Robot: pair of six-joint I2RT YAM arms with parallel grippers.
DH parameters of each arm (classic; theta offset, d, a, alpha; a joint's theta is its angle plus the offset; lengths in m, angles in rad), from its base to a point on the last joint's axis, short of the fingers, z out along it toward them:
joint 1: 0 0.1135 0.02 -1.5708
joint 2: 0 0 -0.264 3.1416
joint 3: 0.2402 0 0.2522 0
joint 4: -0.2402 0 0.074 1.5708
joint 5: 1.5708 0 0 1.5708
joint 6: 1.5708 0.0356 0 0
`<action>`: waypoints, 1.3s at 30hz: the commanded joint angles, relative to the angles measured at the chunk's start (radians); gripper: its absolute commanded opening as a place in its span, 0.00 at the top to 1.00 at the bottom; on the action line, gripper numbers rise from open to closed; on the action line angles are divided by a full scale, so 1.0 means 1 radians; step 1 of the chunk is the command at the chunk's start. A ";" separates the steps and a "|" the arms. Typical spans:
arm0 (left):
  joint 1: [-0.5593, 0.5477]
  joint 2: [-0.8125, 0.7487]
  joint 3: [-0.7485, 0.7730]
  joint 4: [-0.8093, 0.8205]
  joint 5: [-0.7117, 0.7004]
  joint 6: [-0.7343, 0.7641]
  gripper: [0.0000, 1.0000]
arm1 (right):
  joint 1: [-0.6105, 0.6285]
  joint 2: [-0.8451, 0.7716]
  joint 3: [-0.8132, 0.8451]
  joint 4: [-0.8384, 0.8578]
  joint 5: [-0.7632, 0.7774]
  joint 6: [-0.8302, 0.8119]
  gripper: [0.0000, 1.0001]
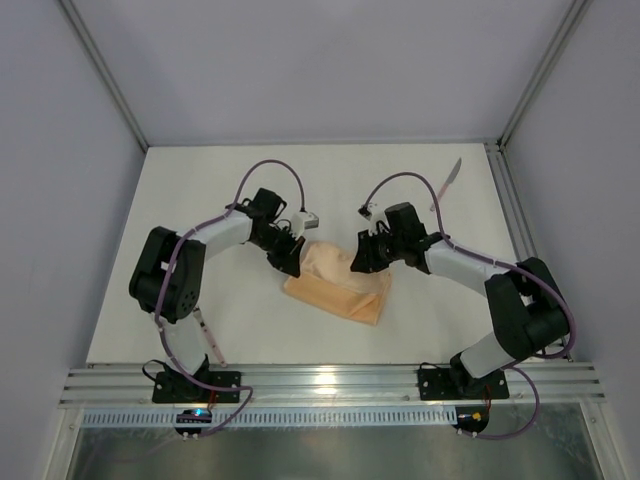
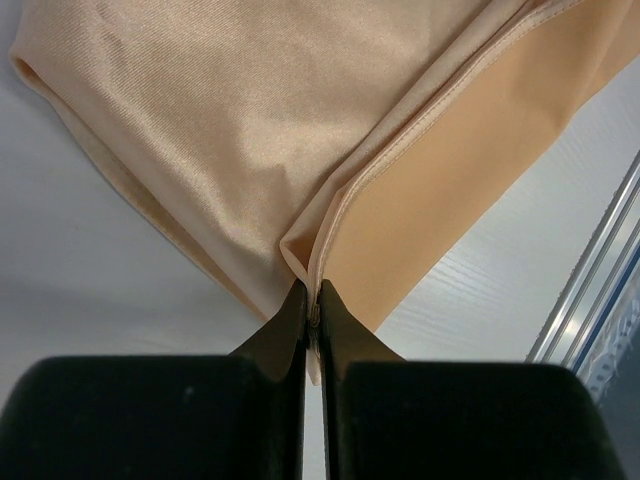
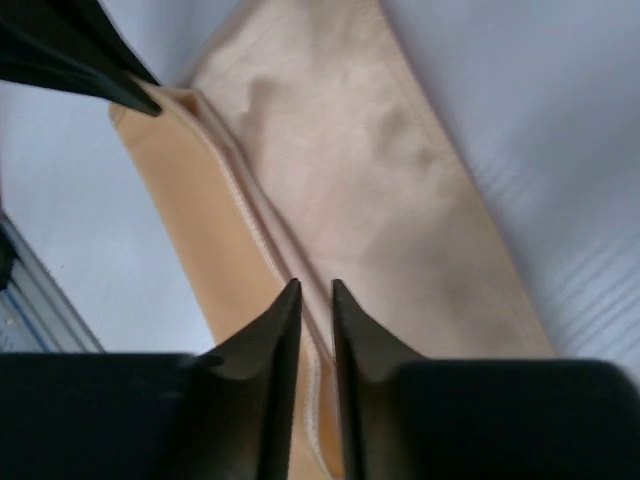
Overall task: Fold the napkin into a case and place the utensils inside
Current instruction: Smooth out the 2/3-rectangle-folded napkin at the center of the board.
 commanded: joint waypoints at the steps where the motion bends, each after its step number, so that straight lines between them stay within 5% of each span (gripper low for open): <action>1: -0.006 -0.033 0.033 0.041 0.001 -0.011 1.00 | -0.021 0.022 -0.016 0.007 0.130 0.045 0.86; 3: -0.006 -0.036 0.031 0.050 0.006 -0.020 1.00 | -0.023 0.033 -0.034 0.024 0.154 0.055 0.96; 20: -0.023 0.074 0.118 0.087 -0.141 -0.112 1.00 | -0.028 0.193 -0.023 0.050 0.121 0.027 0.96; 32: -0.029 0.105 0.117 0.050 -0.188 -0.141 1.00 | 0.021 -0.025 0.116 -0.114 0.214 -0.062 0.96; 39: -0.029 0.077 0.102 0.052 -0.168 -0.126 1.00 | 0.155 -0.177 -0.083 0.020 0.129 0.065 0.96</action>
